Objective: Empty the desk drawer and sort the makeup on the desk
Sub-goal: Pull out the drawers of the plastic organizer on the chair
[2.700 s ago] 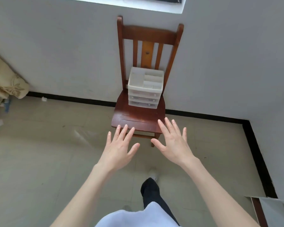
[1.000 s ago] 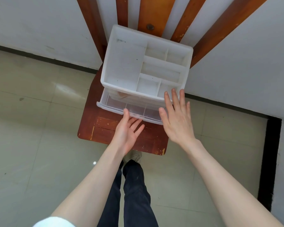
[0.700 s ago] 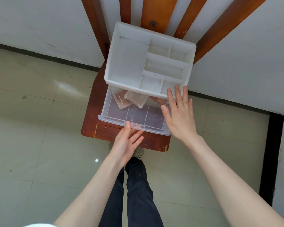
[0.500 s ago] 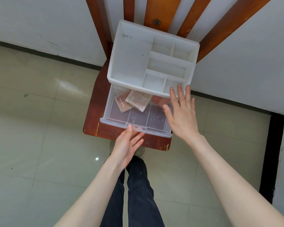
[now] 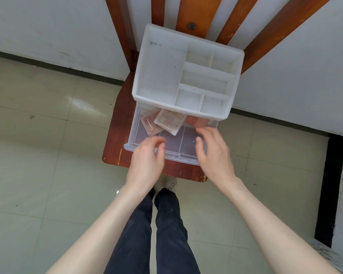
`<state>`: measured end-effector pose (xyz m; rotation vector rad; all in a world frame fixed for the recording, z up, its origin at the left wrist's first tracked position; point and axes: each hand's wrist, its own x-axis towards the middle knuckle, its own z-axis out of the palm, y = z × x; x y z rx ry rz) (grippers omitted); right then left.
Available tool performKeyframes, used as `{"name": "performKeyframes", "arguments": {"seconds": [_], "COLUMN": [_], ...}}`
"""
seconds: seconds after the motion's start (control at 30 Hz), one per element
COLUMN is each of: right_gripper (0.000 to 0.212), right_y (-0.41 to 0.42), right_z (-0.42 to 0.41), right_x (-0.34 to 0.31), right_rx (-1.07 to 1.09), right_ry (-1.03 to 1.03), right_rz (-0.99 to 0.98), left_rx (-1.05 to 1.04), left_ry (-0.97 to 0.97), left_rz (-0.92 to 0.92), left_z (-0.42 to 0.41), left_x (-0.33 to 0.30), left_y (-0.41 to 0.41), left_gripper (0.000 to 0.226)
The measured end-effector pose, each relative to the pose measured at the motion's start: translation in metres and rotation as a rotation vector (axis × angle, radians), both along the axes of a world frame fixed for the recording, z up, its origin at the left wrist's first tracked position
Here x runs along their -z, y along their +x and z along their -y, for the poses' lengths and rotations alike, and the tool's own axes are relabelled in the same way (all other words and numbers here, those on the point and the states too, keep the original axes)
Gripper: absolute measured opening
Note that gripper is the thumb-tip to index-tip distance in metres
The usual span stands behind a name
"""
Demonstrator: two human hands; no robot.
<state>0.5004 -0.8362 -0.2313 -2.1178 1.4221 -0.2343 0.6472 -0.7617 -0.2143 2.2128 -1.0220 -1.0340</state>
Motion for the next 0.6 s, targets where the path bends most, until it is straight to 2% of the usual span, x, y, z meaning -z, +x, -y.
{"name": "performKeyframes", "arguments": {"seconds": [0.07, 0.17, 0.3, 0.47, 0.6], "right_gripper": [0.041, 0.042, 0.038, 0.036, 0.042], "right_y": [0.008, 0.026, 0.041, 0.041, 0.042], "right_z": [-0.004, 0.007, 0.022, 0.009, 0.003], "right_x": [0.008, 0.021, 0.033, 0.04, 0.041], "right_rx": [-0.017, 0.015, 0.032, 0.021, 0.035], "right_ry": [0.147, 0.219, 0.283, 0.171, 0.131], "right_rz": [-0.107, -0.242, -0.399, -0.479, -0.505], "left_rx": [0.075, 0.186, 0.21, 0.213, 0.179], "left_ry": [-0.072, 0.041, 0.212, 0.21, 0.192], "left_rz": [0.185, 0.342, 0.401, 0.461, 0.415], "left_z": [0.018, 0.043, 0.06, 0.057, 0.057], "left_x": [0.013, 0.045, 0.07, 0.068, 0.06], "left_y": [0.004, 0.005, 0.008, 0.002, -0.004], "left_gripper": [0.032, 0.042, 0.065, 0.05, 0.052]}}
